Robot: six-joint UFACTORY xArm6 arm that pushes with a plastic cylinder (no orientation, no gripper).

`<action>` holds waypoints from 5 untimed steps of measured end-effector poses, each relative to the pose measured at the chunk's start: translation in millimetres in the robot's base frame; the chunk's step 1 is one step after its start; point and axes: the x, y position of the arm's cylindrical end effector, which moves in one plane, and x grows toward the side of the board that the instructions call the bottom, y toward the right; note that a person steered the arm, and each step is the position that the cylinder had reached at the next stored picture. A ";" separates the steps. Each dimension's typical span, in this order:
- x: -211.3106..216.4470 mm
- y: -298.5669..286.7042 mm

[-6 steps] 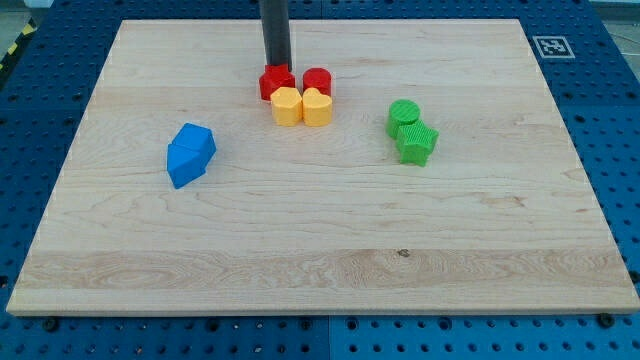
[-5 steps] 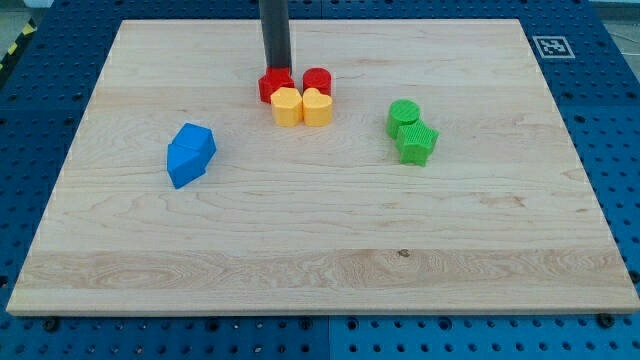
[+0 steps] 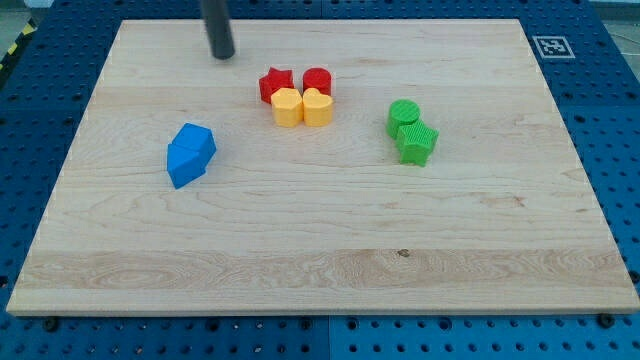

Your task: Push the blue cube into yellow heart

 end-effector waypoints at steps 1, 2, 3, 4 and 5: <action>37.7 -29.0; 82.4 -39.4; 114.9 -39.4; 139.0 -39.4; 165.5 -39.4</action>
